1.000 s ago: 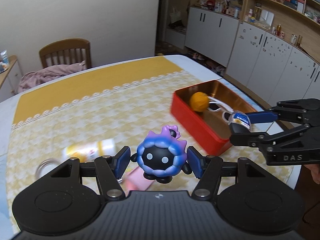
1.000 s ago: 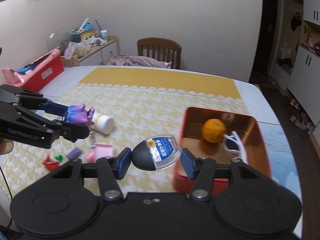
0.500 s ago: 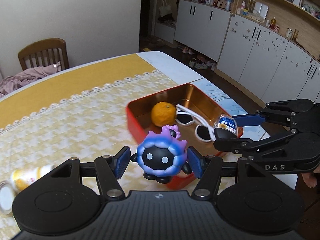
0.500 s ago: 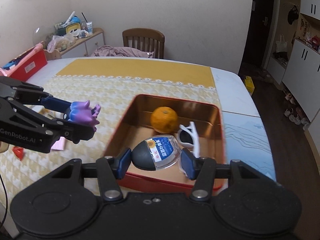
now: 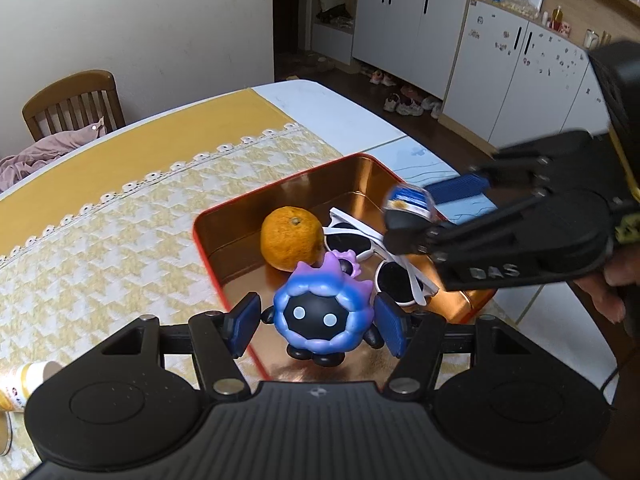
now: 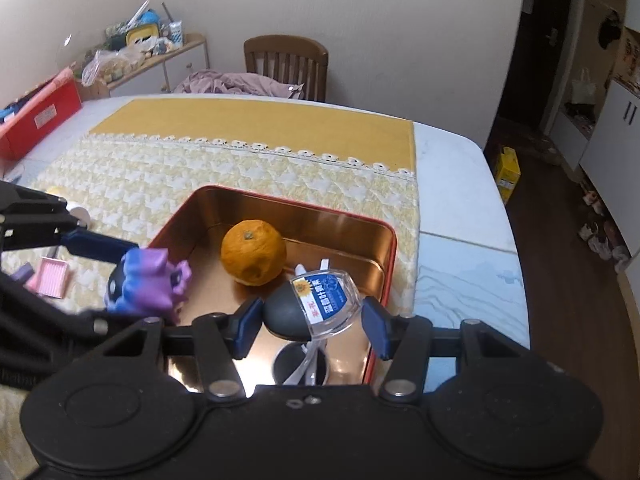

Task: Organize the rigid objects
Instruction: 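Carry the plush toy and clear case into the red tin with both tools, then open both tools to drop the plush toy and case in the tin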

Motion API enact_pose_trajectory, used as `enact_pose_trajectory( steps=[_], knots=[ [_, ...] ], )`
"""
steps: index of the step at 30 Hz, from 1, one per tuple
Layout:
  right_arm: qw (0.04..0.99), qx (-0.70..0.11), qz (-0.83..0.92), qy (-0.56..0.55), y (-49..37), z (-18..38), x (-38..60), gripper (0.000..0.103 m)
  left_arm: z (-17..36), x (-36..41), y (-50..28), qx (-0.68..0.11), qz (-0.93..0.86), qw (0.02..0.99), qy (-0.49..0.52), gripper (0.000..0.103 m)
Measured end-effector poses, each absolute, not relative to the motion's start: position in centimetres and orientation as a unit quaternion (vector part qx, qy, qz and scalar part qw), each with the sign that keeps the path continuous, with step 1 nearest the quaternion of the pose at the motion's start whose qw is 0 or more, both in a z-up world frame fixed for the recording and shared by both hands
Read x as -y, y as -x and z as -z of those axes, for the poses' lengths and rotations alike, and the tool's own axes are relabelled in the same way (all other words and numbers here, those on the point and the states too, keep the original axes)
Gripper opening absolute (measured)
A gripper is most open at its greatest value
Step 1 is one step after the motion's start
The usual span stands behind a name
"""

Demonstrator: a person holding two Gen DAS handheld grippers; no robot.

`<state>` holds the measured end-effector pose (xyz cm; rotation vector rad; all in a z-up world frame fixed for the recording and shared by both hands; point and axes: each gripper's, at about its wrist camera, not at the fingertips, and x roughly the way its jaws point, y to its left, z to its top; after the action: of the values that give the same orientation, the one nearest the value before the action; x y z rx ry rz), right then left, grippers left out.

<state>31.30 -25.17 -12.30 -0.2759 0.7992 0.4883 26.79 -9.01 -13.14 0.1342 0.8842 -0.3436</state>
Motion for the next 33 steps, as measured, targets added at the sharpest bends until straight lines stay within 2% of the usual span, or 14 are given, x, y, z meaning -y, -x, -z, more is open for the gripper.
enact_pose_trajectory(
  steps=[12, 33],
  knots=[
    [0.857, -0.388, -0.257, 0.220, -35.2, 14.5, 22.9, 0.054, 15.5, 11.7, -29.0, -0.443, 0.154, 0.878, -0.098, 0.062],
    [0.845, -0.402, -0.269, 0.228, -37.0, 15.8, 22.1, 0.054, 17.4, 12.6, -31.7, -0.470, 0.146, 0.866, -0.088, 0.062]
  ],
)
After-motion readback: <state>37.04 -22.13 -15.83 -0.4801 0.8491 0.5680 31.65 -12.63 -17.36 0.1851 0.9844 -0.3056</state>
